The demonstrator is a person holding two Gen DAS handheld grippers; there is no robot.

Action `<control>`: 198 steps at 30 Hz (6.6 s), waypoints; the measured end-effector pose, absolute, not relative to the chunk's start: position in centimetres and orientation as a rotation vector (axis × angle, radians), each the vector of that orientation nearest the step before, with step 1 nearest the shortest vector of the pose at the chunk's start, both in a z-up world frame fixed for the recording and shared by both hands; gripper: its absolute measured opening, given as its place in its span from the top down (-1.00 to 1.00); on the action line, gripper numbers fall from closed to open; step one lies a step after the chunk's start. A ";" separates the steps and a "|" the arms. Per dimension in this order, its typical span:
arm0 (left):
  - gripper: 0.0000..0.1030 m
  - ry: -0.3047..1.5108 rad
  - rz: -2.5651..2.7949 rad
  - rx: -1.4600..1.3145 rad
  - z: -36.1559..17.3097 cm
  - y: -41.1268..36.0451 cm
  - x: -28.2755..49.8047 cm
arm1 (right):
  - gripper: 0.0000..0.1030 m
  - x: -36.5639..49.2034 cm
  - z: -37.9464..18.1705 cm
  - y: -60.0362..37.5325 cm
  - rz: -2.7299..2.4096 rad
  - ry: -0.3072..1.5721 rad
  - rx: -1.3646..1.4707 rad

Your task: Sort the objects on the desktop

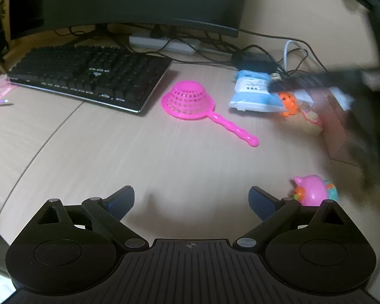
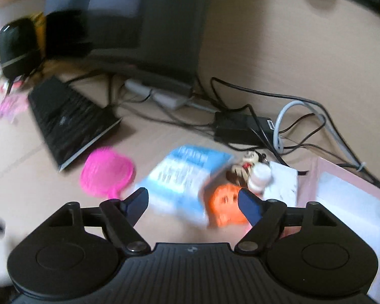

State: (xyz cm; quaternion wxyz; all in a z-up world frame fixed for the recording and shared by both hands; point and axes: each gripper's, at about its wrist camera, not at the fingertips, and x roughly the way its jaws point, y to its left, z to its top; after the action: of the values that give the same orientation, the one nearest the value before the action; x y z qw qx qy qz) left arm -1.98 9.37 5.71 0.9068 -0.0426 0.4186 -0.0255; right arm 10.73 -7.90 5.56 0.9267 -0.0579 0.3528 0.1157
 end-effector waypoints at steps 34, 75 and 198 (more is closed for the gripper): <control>-0.96 0.674 -0.365 0.171 8.0 3.3 5.4 | -0.63 -3.2 6.4 -14.9 0.281 0.792 -0.031; -0.17 0.925 -0.320 0.098 4.9 8.3 -1.0 | -0.21 -4.1 2.5 -8.6 0.416 0.799 -0.387; -0.95 0.956 -0.163 -0.095 5.3 2.8 -1.9 | -0.46 5.1 10.5 -19.3 0.172 0.775 -0.025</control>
State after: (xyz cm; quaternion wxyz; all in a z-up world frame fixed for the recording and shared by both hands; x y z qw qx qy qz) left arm -1.93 2.81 5.29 0.8836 -0.0456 0.4593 -0.0785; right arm 5.06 -19.30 10.53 0.9222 -0.0123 0.3772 0.0837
